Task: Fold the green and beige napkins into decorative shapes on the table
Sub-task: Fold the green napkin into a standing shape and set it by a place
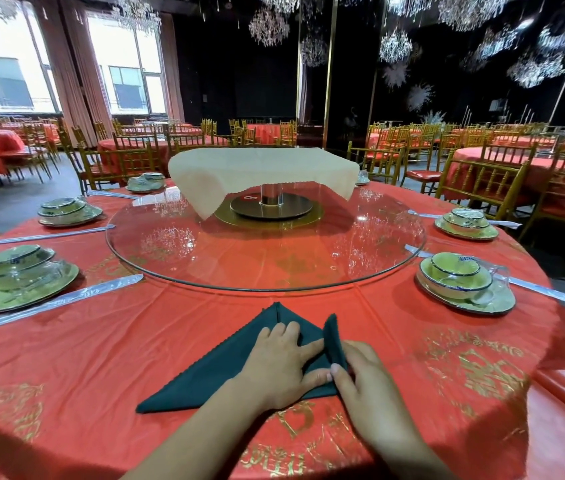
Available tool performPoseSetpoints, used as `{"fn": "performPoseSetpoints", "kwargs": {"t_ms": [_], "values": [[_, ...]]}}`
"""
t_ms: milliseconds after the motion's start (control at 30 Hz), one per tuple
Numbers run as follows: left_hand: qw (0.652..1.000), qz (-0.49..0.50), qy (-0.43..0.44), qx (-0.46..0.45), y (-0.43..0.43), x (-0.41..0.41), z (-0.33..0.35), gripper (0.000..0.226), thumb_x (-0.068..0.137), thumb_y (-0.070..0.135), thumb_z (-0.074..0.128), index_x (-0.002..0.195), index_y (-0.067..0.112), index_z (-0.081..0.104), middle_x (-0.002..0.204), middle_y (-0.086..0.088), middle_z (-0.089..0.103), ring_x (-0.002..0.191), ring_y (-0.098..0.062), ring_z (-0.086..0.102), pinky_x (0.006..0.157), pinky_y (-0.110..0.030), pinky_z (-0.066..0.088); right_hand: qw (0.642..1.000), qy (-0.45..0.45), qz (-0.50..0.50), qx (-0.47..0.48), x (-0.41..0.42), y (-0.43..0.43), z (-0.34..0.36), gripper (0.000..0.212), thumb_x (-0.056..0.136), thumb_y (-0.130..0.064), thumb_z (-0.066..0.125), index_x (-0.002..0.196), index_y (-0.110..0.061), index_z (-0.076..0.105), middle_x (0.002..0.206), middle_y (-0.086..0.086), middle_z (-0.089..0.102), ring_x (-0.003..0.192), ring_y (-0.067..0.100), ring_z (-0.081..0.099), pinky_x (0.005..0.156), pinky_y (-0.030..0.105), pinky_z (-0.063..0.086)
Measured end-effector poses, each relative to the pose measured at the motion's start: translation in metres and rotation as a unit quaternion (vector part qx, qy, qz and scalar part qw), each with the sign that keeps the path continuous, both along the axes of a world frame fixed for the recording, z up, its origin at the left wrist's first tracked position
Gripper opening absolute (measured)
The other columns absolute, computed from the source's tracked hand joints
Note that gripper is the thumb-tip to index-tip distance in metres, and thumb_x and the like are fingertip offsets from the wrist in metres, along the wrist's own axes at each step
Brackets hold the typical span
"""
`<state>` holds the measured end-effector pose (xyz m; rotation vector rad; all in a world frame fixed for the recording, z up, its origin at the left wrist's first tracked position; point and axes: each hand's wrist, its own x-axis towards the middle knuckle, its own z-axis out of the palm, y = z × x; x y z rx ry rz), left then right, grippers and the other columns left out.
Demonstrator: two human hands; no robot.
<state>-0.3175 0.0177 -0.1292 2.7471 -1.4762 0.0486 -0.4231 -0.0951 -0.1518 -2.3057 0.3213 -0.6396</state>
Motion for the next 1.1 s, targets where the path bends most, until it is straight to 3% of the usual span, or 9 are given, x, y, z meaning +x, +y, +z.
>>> {"fn": "performPoseSetpoints", "kwargs": {"t_ms": [100, 167, 267, 400, 567, 767, 900, 1000, 1100], "values": [[0.975, -0.011, 0.173, -0.139, 0.008, 0.014, 0.005, 0.033, 0.097, 0.032, 0.036, 0.117, 0.012, 0.053, 0.104, -0.007, 0.05, 0.1, -0.017, 0.047, 0.09, -0.028, 0.036, 0.976, -0.054, -0.034, -0.206, 0.005, 0.012, -0.003, 0.036, 0.081, -0.015, 0.06, 0.117, -0.015, 0.06, 0.112, -0.007, 0.058, 0.102, 0.013, 0.056, 0.082, 0.016, 0.045], [0.938, -0.01, 0.294, -0.184, 0.016, 0.029, 0.012, 0.028, 0.094, 0.002, 0.039, 0.116, 0.008, 0.056, 0.111, -0.004, 0.057, 0.102, -0.009, 0.049, 0.089, -0.013, 0.036, 0.966, -0.066, -0.024, -0.25, 0.01, 0.015, -0.007, 0.041, 0.066, -0.01, 0.079, 0.104, -0.015, 0.065, 0.101, -0.007, 0.063, 0.09, 0.008, 0.052, 0.067, 0.018, 0.051], [0.889, 0.013, 0.411, -0.2, 0.026, 0.047, 0.014, 0.023, 0.097, 0.007, 0.042, 0.11, 0.018, 0.058, 0.099, 0.007, 0.059, 0.097, -0.006, 0.051, 0.087, -0.011, 0.035, 0.952, -0.059, 0.005, -0.3, 0.014, 0.017, -0.006, 0.049, 0.052, -0.01, 0.088, 0.097, -0.015, 0.071, 0.095, -0.008, 0.067, 0.089, 0.005, 0.049, 0.062, 0.016, 0.051], [0.848, 0.032, 0.473, -0.239, 0.024, 0.047, 0.012, 0.022, 0.1, 0.014, 0.039, 0.109, 0.012, 0.059, 0.089, 0.005, 0.058, 0.084, -0.005, 0.051, 0.076, -0.006, 0.04, 0.934, -0.035, 0.049, -0.352, 0.017, 0.018, -0.007, 0.052, 0.043, -0.013, 0.091, 0.092, -0.016, 0.074, 0.09, -0.006, 0.07, 0.079, 0.012, 0.065, 0.061, 0.017, 0.052], [0.876, 0.039, 0.432, -0.209, 0.019, 0.048, 0.014, 0.023, 0.097, 0.022, 0.047, 0.114, 0.013, 0.06, 0.103, 0.005, 0.057, 0.094, -0.004, 0.05, 0.081, -0.01, 0.038, 0.922, -0.028, 0.087, -0.377, 0.02, 0.016, -0.009, 0.051, 0.044, -0.014, 0.091, 0.092, -0.016, 0.074, 0.092, -0.004, 0.07, 0.08, 0.014, 0.067, 0.062, 0.018, 0.053], [0.885, 0.044, 0.403, -0.229, 0.015, 0.044, 0.01, 0.02, 0.094, 0.024, 0.053, 0.11, 0.014, 0.061, 0.095, 0.01, 0.057, 0.091, -0.003, 0.051, 0.081, -0.012, 0.038, 0.931, -0.025, 0.118, -0.346, 0.022, 0.018, -0.01, 0.048, 0.047, -0.016, 0.089, 0.093, -0.017, 0.074, 0.092, -0.005, 0.07, 0.078, 0.014, 0.067, 0.059, 0.017, 0.052], [0.922, 0.038, 0.315, -0.222, 0.009, 0.038, 0.0, 0.019, 0.093, 0.018, 0.054, 0.11, 0.012, 0.057, 0.087, 0.007, 0.053, 0.084, -0.009, 0.048, 0.078, -0.022, 0.037, 0.938, -0.033, 0.141, -0.315, 0.025, 0.018, -0.016, 0.018, 0.077, -0.025, 0.066, 0.093, -0.02, 0.073, 0.093, -0.007, 0.069, 0.085, 0.009, 0.056, 0.061, 0.017, 0.052], [0.945, 0.03, 0.229, -0.233, 0.006, 0.031, -0.005, 0.019, 0.092, 0.014, 0.052, 0.111, 0.009, 0.053, 0.091, 0.004, 0.05, 0.085, -0.011, 0.045, 0.071, -0.02, 0.032, 0.956, -0.011, 0.167, -0.239, 0.02, 0.013, -0.008, 0.051, 0.098, -0.041, 0.026, 0.096, -0.019, 0.072, 0.096, -0.01, 0.069, 0.091, 0.003, 0.051, 0.075, 0.01, 0.045], [0.946, 0.011, 0.195, -0.257, 0.009, 0.025, -0.008, 0.029, 0.092, 0.017, 0.053, 0.12, 0.011, 0.045, 0.098, 0.004, 0.05, 0.087, -0.011, 0.047, 0.072, -0.018, 0.032, 0.982, 0.002, 0.157, -0.105, 0.027, -0.007, 0.018, 0.036, 0.09, -0.033, 0.041, 0.103, -0.016, 0.07, 0.097, -0.012, 0.062, 0.094, -0.003, 0.051, 0.081, 0.0, 0.033]]}}
